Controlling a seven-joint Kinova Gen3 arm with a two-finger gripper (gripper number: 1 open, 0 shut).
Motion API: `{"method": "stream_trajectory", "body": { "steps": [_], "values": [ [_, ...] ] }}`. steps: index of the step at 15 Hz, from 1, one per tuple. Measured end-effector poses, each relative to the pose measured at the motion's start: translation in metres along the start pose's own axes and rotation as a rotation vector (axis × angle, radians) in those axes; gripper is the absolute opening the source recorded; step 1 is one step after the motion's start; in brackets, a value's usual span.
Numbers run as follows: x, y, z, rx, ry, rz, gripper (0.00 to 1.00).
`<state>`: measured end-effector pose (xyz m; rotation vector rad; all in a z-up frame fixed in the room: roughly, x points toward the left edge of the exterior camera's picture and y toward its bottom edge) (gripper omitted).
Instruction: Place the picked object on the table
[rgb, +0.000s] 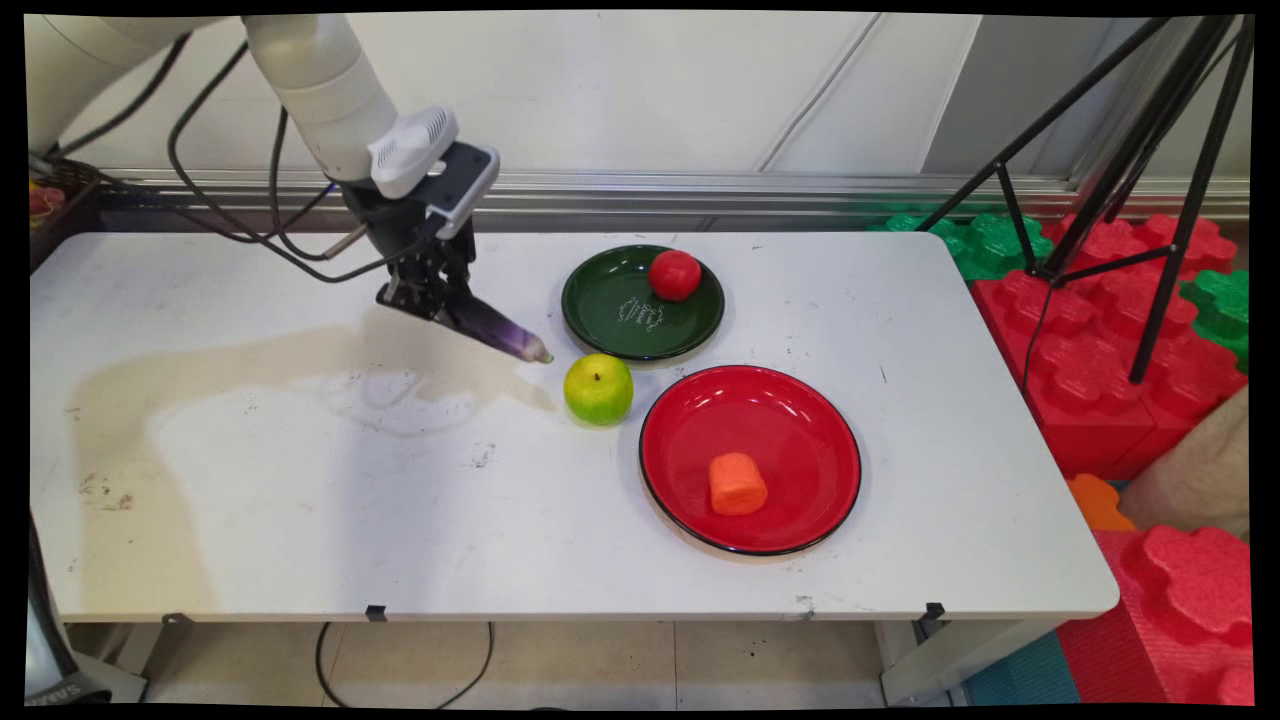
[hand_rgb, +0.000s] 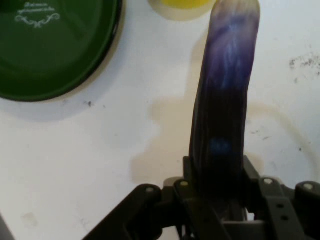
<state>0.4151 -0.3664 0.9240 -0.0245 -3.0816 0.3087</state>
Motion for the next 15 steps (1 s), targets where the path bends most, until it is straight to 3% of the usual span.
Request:
{"method": "stream_trajectory", "body": {
  "steps": [15],
  "values": [
    [-0.017,-0.016,0.089,-0.074,0.04,0.129,0.0]
  ]
}}
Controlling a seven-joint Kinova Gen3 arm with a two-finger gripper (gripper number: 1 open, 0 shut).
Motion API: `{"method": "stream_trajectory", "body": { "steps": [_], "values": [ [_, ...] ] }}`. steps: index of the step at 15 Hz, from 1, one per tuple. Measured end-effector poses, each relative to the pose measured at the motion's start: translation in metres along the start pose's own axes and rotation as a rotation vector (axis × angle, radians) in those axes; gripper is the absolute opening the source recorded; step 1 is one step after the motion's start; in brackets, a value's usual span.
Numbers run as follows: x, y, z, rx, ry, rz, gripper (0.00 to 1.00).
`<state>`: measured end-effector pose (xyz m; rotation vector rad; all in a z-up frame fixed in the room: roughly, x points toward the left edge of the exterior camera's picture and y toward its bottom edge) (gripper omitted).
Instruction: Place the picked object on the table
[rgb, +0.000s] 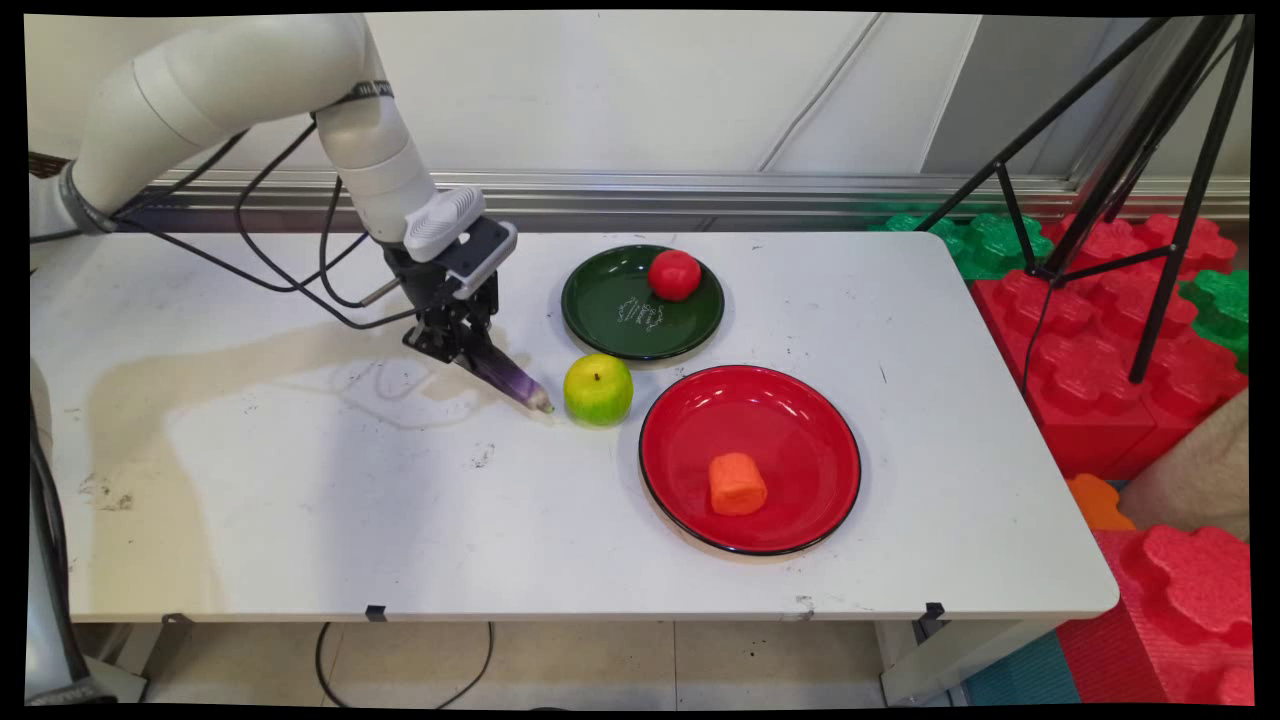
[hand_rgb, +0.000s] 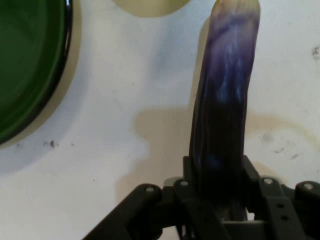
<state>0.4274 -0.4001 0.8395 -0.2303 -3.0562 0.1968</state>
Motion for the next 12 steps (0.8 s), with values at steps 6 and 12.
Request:
{"method": "stream_trajectory", "body": {
  "steps": [6,12],
  "values": [
    [-0.004,-0.003,0.013,-0.008,0.005,0.038,0.0],
    [-0.004,-0.001,0.014,-0.007,0.012,0.057,1.0]
  ]
}}
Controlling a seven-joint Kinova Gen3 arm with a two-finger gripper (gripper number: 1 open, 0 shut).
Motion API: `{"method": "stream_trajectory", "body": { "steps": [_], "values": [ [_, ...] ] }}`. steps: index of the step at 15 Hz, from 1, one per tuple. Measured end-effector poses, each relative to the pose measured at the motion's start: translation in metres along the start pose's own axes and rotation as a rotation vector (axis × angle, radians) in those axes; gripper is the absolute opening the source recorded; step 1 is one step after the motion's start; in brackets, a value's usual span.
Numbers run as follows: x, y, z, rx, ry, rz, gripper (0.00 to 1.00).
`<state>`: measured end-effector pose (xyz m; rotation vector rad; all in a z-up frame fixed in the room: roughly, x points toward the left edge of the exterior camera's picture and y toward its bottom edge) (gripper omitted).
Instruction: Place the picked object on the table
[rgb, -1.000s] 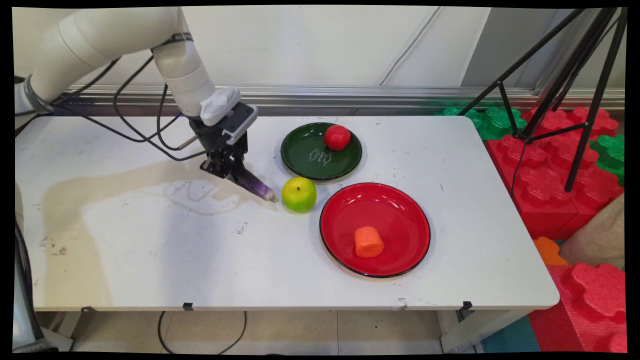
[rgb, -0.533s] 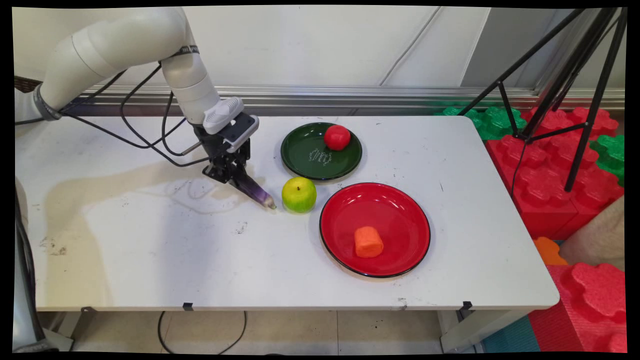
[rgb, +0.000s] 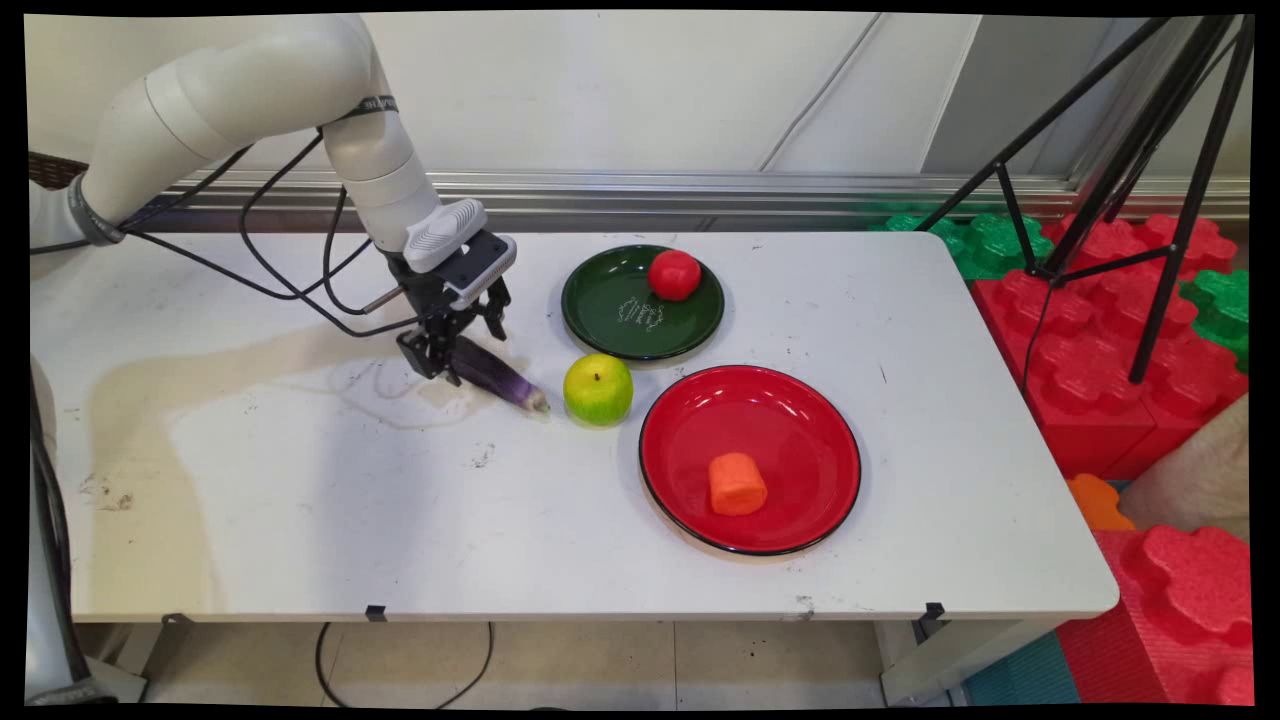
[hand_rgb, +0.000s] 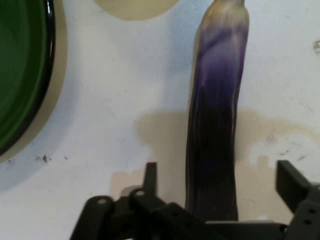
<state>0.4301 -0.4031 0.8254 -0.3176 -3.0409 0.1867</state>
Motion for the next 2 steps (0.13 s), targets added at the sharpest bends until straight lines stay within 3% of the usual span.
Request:
{"method": "stream_trajectory", "body": {
  "steps": [2],
  "values": [
    [0.001,0.0013,-0.003,0.008,0.002,0.0,1.0]
  ]
}}
